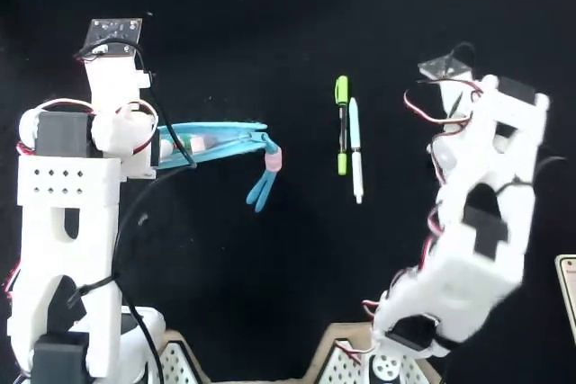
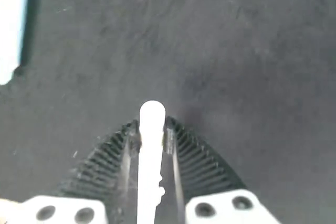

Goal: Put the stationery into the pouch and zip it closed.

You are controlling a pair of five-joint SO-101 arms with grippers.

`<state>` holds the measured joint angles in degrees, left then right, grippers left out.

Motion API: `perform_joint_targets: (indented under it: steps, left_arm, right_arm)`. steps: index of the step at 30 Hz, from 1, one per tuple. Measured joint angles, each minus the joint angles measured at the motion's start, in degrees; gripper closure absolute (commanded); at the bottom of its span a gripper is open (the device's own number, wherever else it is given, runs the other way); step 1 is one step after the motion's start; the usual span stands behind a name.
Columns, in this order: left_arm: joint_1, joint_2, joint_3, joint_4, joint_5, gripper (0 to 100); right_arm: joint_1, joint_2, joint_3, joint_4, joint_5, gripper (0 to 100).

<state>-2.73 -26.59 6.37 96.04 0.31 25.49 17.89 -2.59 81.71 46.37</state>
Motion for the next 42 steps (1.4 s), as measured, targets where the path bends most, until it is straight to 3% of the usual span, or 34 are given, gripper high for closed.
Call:
perform_joint_targets:
  steps: [6,11,21,29,35,42]
  left_arm:
    - [0.0,0.0,0.0,0.0,0.0,97]
    - [0.0,0.0,0.0,0.0,0.0,97]
    - [0.0,0.0,0.0,0.0,0.0,97]
    - [0.0,0.0,0.0,0.0,0.0,97]
    - [0.0,0.0,0.0,0.0,0.0,97]
    - [0.0,0.0,0.0,0.0,0.0,97]
  right_arm:
    - [-2.5,-21.3,11.2,0.8,-0.2,98.8]
    - [-7.4,-37.6,17.3,0.8,-6.0,98.8]
    - [-29.2,-72.3,24.9,-0.4,-21.3,98.7]
    - [-47.8,-91.3,35.0,-15.5,-36.0,98.7]
    - [-56.4,-97.0,44.4,-31.5,-37.5,98.7]
    - [-65.6,-100.4,45.3,-45.2,-37.6,98.7]
